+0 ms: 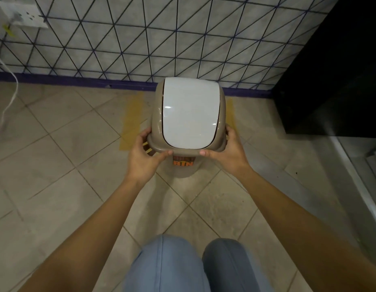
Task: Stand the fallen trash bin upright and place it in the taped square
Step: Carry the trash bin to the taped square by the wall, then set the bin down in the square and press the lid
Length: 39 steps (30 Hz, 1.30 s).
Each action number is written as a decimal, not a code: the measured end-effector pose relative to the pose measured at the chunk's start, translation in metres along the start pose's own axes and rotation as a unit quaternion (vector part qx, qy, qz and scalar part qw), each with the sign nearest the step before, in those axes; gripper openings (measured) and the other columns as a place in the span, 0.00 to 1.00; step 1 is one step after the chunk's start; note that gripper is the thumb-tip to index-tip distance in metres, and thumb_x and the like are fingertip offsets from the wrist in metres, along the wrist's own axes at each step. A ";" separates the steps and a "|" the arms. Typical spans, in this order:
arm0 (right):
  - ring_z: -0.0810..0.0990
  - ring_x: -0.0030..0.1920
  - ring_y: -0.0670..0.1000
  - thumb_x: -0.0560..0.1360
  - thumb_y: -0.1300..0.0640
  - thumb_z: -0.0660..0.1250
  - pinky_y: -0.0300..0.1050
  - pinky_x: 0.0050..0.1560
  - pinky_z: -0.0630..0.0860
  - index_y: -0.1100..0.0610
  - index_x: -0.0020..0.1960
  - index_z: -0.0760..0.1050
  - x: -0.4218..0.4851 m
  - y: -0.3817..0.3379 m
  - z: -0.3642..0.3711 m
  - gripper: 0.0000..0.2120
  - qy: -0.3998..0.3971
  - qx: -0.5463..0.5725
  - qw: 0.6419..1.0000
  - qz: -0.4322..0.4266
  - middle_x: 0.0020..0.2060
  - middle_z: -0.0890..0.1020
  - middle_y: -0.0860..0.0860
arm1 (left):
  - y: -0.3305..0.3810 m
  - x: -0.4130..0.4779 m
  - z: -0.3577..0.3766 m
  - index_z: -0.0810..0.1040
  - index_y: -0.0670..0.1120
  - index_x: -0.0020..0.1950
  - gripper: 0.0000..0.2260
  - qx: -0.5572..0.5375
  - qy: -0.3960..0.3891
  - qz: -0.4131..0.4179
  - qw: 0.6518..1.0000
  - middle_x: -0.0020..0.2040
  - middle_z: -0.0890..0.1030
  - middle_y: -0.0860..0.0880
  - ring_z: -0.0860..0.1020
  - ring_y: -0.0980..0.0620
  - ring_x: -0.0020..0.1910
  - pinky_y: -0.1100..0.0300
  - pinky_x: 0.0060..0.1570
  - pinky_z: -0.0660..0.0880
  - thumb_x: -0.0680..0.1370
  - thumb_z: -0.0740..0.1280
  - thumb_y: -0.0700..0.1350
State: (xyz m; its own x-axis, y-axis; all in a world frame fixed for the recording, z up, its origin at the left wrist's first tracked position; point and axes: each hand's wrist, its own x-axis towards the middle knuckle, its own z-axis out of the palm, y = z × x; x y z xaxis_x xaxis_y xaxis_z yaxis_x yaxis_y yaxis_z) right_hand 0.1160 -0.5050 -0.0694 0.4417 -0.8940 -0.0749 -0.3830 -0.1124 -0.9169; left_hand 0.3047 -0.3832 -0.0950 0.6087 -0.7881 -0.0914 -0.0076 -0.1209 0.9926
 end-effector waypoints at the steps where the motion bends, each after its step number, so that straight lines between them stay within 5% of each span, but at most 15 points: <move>1: 0.69 0.65 0.48 0.56 0.58 0.82 0.47 0.65 0.69 0.56 0.69 0.62 0.004 0.000 0.000 0.47 -0.003 0.006 1.000 -0.002 0.64 0.71 0.48 | 0.000 0.003 0.001 0.66 0.53 0.66 0.34 -0.009 -0.004 -0.002 1.000 0.57 0.73 0.61 0.77 0.56 0.56 0.66 0.48 0.77 0.65 0.78 0.41; 4: 0.69 0.65 0.48 0.56 0.59 0.82 0.45 0.63 0.70 0.56 0.70 0.61 0.017 -0.002 0.000 0.48 -0.002 0.010 1.000 0.006 0.65 0.70 0.50 | 0.002 0.012 0.001 0.67 0.54 0.66 0.33 -0.028 -0.013 -0.013 0.999 0.59 0.74 0.57 0.77 0.59 0.54 0.70 0.45 0.77 0.66 0.77 0.40; 9: 0.73 0.52 0.27 0.56 0.64 0.81 0.23 0.46 0.71 0.42 0.53 0.69 0.039 -0.004 -0.002 0.34 -0.010 0.011 0.999 -0.029 0.49 0.76 0.29 | 0.005 0.036 0.003 0.67 0.54 0.64 0.31 -0.025 -0.022 -0.005 0.999 0.62 0.73 0.52 0.76 0.53 0.59 0.59 0.54 0.77 0.67 0.77 0.39; 20: 0.71 0.51 0.23 0.57 0.61 0.81 0.19 0.44 0.68 0.42 0.57 0.66 0.082 0.002 -0.006 0.37 -0.004 0.011 0.997 -0.072 0.50 0.72 0.32 | 0.005 0.075 0.014 0.67 0.56 0.63 0.31 -0.037 -0.010 -0.001 0.999 0.56 0.74 0.60 0.78 0.65 0.48 0.70 0.43 0.76 0.66 0.77 0.39; 23: 0.71 0.59 0.37 0.56 0.56 0.82 0.28 0.55 0.71 0.55 0.68 0.63 0.091 0.003 -0.005 0.45 0.002 -0.012 0.999 -0.034 0.58 0.72 0.42 | 0.007 0.082 0.015 0.66 0.55 0.65 0.32 -0.037 -0.020 -0.005 0.999 0.58 0.74 0.59 0.78 0.65 0.50 0.70 0.44 0.77 0.67 0.76 0.39; 25: 0.67 0.66 0.48 0.57 0.53 0.81 0.44 0.65 0.68 0.55 0.71 0.59 0.092 0.002 -0.003 0.49 0.020 -0.048 0.998 -0.018 0.65 0.68 0.50 | 0.009 0.085 0.017 0.66 0.55 0.66 0.32 -0.002 -0.013 0.003 1.000 0.61 0.73 0.57 0.75 0.60 0.56 0.67 0.51 0.75 0.67 0.76 0.41; 27: 0.63 0.67 0.50 0.57 0.50 0.81 0.47 0.67 0.64 0.54 0.72 0.58 0.091 -0.001 0.000 0.50 0.060 -0.092 0.993 -0.048 0.66 0.65 0.52 | 0.012 0.088 0.019 0.66 0.52 0.68 0.33 0.092 0.038 0.025 0.995 0.65 0.70 0.52 0.69 0.57 0.61 0.63 0.59 0.70 0.67 0.77 0.45; 32: 0.62 0.68 0.54 0.57 0.55 0.81 0.49 0.67 0.65 0.54 0.69 0.62 0.091 -0.009 0.006 0.46 0.101 -0.171 0.969 -0.149 0.67 0.65 0.55 | 0.021 0.087 0.025 0.73 0.44 0.63 0.28 0.250 0.109 0.165 0.948 0.59 0.75 0.44 0.70 0.47 0.59 0.63 0.56 0.65 0.65 0.77 0.45; 35: 0.63 0.67 0.56 0.59 0.56 0.80 0.47 0.61 0.68 0.54 0.58 0.75 0.091 -0.010 0.006 0.29 0.089 -0.214 0.954 -0.191 0.67 0.67 0.56 | 0.019 0.088 0.027 0.79 0.41 0.56 0.17 0.329 0.086 0.298 0.892 0.54 0.79 0.41 0.74 0.41 0.54 0.63 0.52 0.63 0.68 0.75 0.40; 39: 0.68 0.62 0.57 0.63 0.56 0.76 0.56 0.57 0.72 0.57 0.40 0.83 0.093 -0.004 0.006 0.08 0.093 -0.320 0.891 -0.308 0.53 0.81 0.55 | 0.010 0.093 0.033 0.83 0.40 0.50 0.08 0.418 0.001 0.441 0.794 0.51 0.82 0.41 0.75 0.38 0.58 0.48 0.53 0.75 0.71 0.73 0.38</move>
State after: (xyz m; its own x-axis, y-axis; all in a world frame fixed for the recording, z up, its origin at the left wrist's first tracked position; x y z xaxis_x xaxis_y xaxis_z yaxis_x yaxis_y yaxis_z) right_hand 0.1635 -0.5850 -0.0745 0.6090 -0.6275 0.4851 -0.5256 -0.7773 -0.3457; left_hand 0.3352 -0.4779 -0.0965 0.0746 -0.7877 0.6116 -0.9554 0.1192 0.2701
